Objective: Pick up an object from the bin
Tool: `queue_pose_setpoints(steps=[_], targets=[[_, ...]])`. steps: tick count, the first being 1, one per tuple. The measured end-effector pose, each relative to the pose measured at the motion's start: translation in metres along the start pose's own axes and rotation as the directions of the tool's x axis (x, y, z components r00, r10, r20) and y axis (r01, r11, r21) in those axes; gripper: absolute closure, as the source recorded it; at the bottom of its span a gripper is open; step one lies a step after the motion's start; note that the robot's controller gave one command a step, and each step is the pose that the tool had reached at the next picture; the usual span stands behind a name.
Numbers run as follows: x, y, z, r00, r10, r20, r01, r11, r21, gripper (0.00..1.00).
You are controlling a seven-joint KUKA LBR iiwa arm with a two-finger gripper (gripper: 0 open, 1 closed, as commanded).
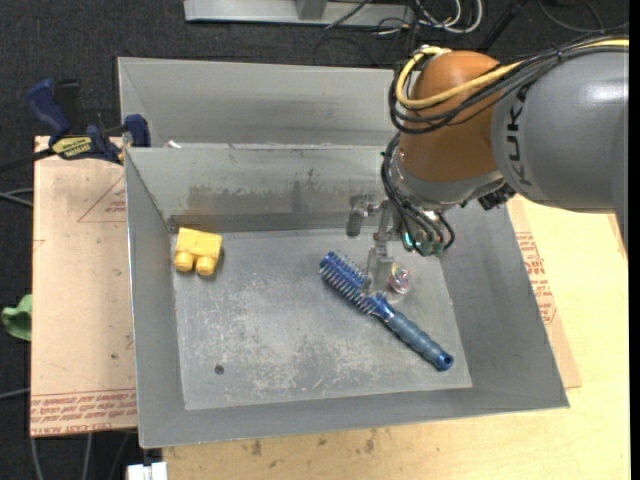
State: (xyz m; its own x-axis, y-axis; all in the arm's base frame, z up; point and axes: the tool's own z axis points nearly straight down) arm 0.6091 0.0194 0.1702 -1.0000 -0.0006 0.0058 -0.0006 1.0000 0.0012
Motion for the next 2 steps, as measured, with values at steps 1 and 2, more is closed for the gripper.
queue_pose_setpoints(steps=[1,2], targets=[[0.0349,-0.0523,0.1041,0.989,0.148,0.000,-0.148,0.989,0.000,0.00],[0.0324,-0.0509,0.1004,0.989,0.145,0.007,-0.145,0.989,-0.001,1.00]])
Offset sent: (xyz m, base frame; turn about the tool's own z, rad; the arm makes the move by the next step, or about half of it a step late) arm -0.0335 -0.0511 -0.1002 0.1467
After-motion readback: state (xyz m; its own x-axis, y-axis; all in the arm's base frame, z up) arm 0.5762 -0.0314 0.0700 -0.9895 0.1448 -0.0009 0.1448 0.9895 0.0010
